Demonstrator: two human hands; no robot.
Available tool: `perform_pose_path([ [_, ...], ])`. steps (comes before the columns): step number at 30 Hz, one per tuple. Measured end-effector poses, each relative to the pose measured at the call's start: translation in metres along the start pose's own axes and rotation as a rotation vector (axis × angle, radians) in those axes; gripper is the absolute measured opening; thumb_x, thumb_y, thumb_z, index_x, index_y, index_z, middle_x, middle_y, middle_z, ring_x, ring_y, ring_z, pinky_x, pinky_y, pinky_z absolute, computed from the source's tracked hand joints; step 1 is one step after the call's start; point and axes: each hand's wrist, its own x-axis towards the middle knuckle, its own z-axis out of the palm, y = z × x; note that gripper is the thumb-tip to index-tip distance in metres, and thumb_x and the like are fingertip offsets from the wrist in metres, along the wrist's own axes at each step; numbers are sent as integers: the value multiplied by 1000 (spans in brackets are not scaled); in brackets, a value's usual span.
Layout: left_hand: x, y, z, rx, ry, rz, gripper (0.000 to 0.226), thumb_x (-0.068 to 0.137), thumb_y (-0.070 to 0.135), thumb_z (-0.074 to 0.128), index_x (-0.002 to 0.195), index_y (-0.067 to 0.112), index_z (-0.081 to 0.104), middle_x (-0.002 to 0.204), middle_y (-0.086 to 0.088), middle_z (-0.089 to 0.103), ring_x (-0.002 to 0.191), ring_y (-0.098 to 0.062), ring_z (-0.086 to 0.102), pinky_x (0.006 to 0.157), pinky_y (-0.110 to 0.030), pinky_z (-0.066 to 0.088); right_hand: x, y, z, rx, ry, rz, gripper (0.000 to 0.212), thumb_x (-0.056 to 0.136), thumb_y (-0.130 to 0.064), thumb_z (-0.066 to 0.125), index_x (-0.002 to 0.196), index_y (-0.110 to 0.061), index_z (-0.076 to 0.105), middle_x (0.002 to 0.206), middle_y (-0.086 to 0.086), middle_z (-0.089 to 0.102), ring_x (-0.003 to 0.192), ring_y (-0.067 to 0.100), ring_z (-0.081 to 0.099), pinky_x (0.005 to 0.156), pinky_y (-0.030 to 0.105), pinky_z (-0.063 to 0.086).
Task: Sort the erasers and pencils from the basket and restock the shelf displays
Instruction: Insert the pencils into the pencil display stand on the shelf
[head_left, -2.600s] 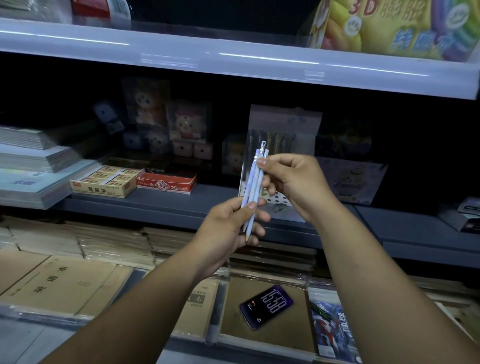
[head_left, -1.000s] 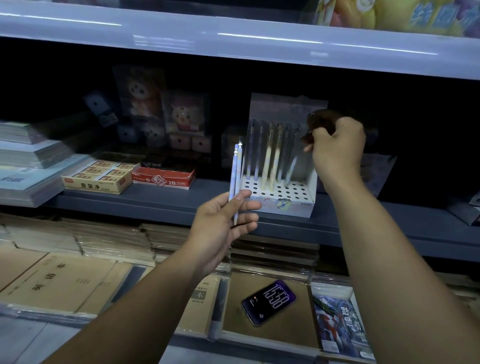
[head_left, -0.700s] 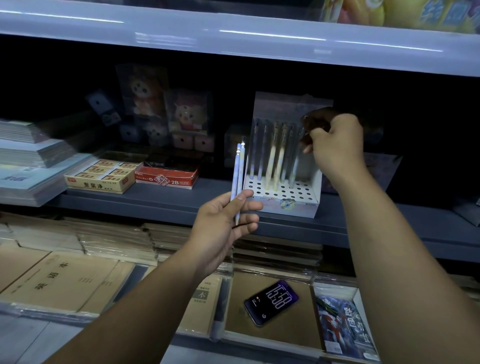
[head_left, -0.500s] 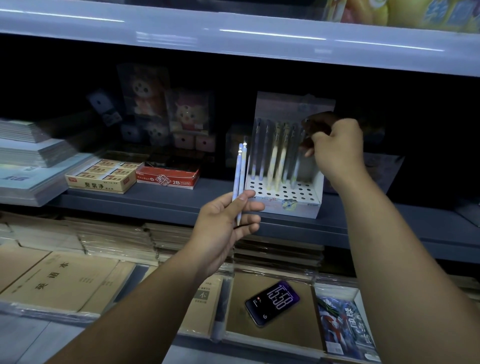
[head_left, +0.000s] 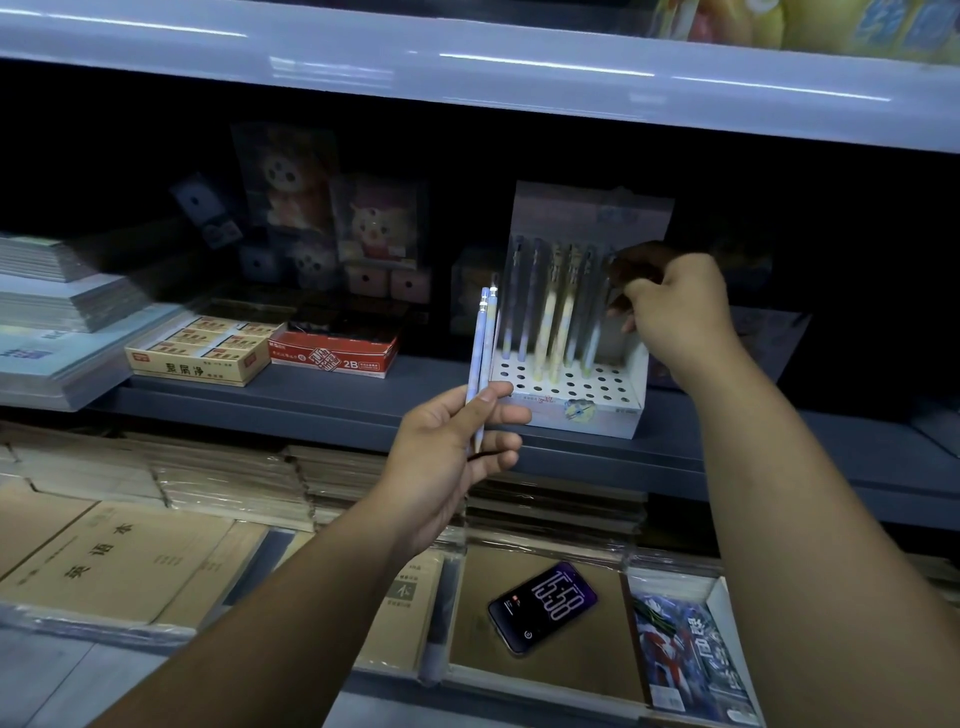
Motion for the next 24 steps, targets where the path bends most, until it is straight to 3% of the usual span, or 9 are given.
perform_pose_path([
  [4, 0, -1, 0, 0, -5, -2, 27, 102, 20, 55, 121, 5, 66, 98, -14, 76, 72, -16, 66, 68, -27, 60, -3, -1, -1, 15, -17, -9, 22, 98, -1, 50, 99, 10, 69, 78, 25, 71, 48, 17, 54, 51, 27, 42],
  [8, 1, -1, 0, 3, -6, -3, 28, 102, 20, 55, 123, 5, 66, 99, -14, 76, 72, -16, 66, 68, -27, 59, -3, 0, 0, 46, 52, -47, 14, 90, -7, 64, 78, -4, 71, 70, 19, 71, 49, 18, 57, 55, 35, 49],
  [12, 1, -1, -1, 8, -12, -2, 27, 103, 19, 54, 123, 5, 66, 100, -14, 76, 72, -16, 66, 67, -27, 59, -5, 0, 1, 103, 76, -42, 26, 89, 2, 58, 76, -18, 70, 68, 13, 70, 47, 9, 57, 52, 26, 45],
  [15, 1, -1, 0, 14, -18, 0, 27, 103, 19, 54, 123, 5, 66, 100, -14, 76, 72, -16, 66, 67, -28, 59, -7, -1, 1, 144, 93, -43, 35, 88, 6, 56, 74, -24, 68, 67, 8, 68, 47, 6, 60, 55, 27, 50],
  [20, 1, -1, -1, 22, -25, 8, 28, 102, 20, 55, 123, 6, 66, 102, -15, 76, 72, -16, 66, 69, -28, 59, -6, 0, 3, 159, 120, -39, 23, 87, 0, 63, 78, -20, 72, 64, 6, 68, 51, 12, 63, 57, 29, 51],
  [22, 1, -1, -1, 25, -31, 11, 28, 102, 21, 55, 123, 6, 66, 104, -15, 76, 72, -16, 66, 70, -29, 59, -8, 0, 3, 148, 156, -60, 2, 87, -10, 70, 88, -11, 71, 66, 3, 67, 57, 11, 62, 58, 23, 48],
  [24, 1, -1, -1, 25, -34, 15, 28, 102, 21, 55, 123, 6, 66, 104, -15, 76, 72, -16, 66, 70, -29, 59, -10, -1, 4, 115, 230, -120, 11, 87, -19, 75, 93, -12, 68, 72, -4, 63, 64, 4, 58, 57, 11, 43],
])
